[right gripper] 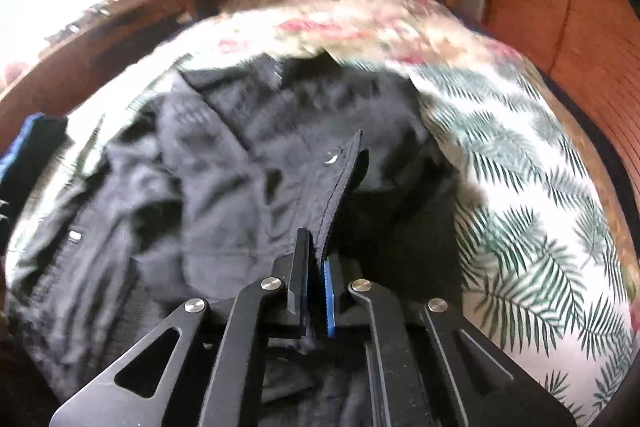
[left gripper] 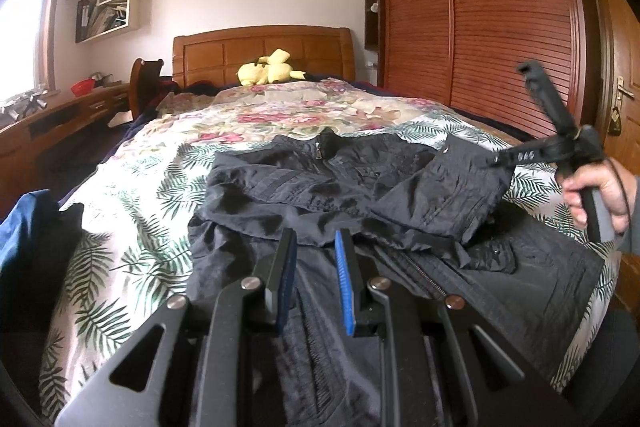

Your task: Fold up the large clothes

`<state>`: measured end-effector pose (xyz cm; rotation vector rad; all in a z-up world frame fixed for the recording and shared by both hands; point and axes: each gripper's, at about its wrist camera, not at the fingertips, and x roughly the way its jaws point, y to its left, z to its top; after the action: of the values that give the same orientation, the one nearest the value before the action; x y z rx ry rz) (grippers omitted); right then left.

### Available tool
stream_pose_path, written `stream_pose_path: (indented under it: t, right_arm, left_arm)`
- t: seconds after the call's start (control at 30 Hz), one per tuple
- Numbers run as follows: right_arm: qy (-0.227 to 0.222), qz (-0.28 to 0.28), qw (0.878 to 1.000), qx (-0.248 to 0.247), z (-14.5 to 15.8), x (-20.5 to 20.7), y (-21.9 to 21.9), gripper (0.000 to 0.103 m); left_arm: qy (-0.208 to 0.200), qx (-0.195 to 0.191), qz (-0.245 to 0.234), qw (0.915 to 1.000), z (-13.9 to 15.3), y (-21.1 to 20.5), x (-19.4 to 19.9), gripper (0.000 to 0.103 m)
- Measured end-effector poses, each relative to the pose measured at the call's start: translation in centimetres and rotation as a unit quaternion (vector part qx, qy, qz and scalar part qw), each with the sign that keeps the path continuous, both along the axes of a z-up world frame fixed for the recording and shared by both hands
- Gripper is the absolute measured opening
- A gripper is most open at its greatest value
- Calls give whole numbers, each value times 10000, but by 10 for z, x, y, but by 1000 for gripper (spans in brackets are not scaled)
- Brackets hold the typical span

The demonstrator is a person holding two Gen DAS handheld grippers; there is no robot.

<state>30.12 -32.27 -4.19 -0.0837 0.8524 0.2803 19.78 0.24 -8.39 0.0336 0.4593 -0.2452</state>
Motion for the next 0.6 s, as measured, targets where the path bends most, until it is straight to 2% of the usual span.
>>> stream_pose_path:
  t: [0.13, 0.23, 0.43, 0.53, 0.6]
  right_arm:
    - [-278, 384, 9987, 211, 27, -15, 34, 3]
    - [-406, 898, 9945, 350, 41, -35, 73, 3]
    - [-376, 1637, 9856, 184, 40, -72, 140, 4]
    - [-351, 1716, 9845, 78, 35, -84, 151, 16]
    - [-425, 1724, 9841, 106, 35, -91, 149, 39]
  left_arm:
    - [-40, -7, 122, 9999, 2, 12, -6, 17]
    - [-52, -28, 237, 9997, 3, 21, -9, 17]
    - [-101, -106, 389, 9991, 5, 35, -16, 17]
    - [-96, -126, 403, 9991, 4, 39, -17, 17]
    - [-75, -153, 370, 9992, 3, 39, -16, 17]
